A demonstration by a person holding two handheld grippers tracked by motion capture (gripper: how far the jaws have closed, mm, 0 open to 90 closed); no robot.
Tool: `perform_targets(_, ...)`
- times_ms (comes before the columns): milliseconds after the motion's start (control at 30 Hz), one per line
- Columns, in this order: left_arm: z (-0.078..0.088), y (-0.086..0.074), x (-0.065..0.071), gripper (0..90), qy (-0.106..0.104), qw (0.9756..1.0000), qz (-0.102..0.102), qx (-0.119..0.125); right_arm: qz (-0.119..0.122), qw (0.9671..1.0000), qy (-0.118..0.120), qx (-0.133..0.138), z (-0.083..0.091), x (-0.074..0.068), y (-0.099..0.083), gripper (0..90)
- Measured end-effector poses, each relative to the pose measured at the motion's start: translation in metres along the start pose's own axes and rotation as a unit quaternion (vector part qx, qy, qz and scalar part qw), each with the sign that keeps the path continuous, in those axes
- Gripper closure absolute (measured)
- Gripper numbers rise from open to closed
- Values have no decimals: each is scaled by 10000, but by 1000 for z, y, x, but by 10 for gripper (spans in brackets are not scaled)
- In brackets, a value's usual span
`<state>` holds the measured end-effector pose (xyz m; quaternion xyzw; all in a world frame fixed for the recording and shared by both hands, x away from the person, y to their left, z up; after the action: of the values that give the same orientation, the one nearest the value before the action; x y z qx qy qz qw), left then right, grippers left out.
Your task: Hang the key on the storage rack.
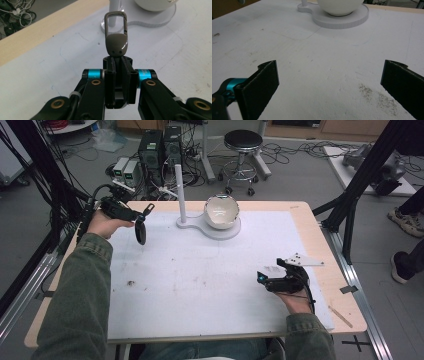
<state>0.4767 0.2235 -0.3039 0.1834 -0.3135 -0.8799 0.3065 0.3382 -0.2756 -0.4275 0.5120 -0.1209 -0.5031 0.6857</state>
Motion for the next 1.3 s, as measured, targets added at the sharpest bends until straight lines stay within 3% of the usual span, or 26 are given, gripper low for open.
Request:
perform_targets(233,3,22,6,822,-7,9993,-311,209,-11,10000,9,5,0,0,0,6)
perform_targets(600,5,50,15,821,172,9978,-536,357,-22,10000,21,31,1,0,-1,5)
perform_targets(733,7,62,16,821,289,9963,-716,369,-37,10000,28,32,0,0,0,6)
perform_targets(933,3,78,16,821,278,9939,-1029,272,-18,10000,25,24,0,0,0,6)
perform_targets(1300,-11,97,16,821,213,9937,-1012,435,-108,9999,13,85,2,3,0,6)
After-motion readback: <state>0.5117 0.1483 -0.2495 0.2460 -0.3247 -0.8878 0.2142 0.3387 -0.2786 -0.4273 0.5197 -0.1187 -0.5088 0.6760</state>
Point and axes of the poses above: each handheld gripper's, and its own axes: z roughly backward along the jaws, y roughly out of its top, x roughly to its right, the point moved 2 cm from there along -z, roughly forward along the jaws, and after that the axes turned 15 degrees about -z, right-handed, at the moved point
